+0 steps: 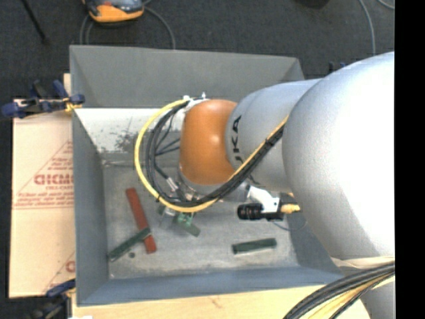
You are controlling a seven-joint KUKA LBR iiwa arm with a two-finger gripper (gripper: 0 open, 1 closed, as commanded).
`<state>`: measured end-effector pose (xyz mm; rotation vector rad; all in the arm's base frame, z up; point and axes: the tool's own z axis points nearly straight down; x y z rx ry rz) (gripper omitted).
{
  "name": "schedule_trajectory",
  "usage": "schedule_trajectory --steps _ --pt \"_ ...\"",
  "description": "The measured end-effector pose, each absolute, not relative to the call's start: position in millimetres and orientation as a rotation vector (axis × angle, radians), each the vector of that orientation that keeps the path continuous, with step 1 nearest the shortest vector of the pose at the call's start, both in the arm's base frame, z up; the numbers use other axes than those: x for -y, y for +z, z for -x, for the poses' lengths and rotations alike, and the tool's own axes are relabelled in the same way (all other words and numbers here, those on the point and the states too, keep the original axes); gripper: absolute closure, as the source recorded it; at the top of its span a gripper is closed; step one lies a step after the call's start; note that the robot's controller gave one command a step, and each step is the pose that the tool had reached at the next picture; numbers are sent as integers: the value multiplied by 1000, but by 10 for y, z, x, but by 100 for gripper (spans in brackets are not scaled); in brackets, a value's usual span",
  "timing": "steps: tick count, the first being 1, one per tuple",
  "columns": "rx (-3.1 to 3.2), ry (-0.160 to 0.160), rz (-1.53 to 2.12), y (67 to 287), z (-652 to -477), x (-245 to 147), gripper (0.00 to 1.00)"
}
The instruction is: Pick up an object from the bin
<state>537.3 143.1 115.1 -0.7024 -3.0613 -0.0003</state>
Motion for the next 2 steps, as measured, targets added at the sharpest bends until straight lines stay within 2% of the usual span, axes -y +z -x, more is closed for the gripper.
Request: schedule_trajectory --steps 2 --pt "3064 -2 701 1354 -5380 -1431 100"
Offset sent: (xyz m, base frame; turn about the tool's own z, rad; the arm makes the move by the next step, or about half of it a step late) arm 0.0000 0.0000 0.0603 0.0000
